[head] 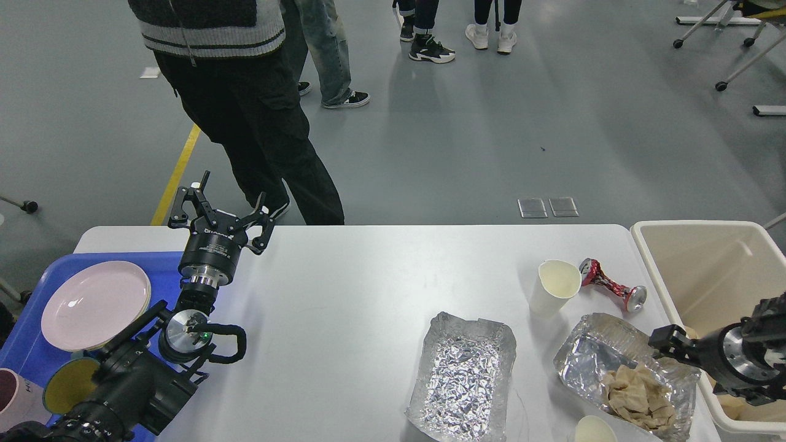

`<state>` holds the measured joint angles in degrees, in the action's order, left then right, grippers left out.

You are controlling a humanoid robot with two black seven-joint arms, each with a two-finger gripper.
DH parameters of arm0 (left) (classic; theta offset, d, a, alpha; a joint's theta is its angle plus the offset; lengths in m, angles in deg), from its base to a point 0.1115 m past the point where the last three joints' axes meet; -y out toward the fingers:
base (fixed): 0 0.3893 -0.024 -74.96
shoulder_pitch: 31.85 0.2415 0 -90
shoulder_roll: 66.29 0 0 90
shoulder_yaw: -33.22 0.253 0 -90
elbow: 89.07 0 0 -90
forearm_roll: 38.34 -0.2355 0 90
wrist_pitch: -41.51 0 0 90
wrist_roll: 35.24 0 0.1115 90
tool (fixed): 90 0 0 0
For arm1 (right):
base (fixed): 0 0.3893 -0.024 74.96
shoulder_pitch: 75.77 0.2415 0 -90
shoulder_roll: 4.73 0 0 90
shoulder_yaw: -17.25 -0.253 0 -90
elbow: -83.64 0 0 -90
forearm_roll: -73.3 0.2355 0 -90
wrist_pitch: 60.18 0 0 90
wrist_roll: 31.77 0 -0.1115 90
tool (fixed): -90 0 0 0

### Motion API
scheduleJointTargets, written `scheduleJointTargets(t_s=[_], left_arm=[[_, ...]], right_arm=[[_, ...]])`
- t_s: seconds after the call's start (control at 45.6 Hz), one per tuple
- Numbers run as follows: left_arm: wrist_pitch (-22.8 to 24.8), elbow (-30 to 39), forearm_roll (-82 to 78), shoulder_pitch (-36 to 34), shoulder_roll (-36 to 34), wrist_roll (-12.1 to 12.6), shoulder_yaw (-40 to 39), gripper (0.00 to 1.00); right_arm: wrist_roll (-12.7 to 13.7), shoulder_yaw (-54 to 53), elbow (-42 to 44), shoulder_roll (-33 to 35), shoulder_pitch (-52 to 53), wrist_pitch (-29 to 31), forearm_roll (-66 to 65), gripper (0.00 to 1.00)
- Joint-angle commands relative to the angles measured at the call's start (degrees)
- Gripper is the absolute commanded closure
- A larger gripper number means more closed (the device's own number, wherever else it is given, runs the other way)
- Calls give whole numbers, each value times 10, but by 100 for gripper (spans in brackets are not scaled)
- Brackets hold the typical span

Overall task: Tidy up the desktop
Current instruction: 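Grasp the foil bag of food with the right gripper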

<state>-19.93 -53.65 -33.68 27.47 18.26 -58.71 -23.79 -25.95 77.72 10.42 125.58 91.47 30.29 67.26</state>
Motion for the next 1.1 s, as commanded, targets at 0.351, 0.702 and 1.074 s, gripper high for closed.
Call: scheduleJointTargets(t_s=[0.351, 0.702, 1.074], left_arm=[[0, 0, 0, 0, 0, 0, 0, 4], [0, 0, 0, 0, -1, 0, 0, 4], [0, 0, -1, 0, 0, 0, 1, 4]], right_arm=[[-34, -11, 57, -11, -119, -105, 2, 0], [-104, -18, 56, -14, -150, -149, 2, 82], [-103, -18, 54, -22, -157, -154, 3, 100]])
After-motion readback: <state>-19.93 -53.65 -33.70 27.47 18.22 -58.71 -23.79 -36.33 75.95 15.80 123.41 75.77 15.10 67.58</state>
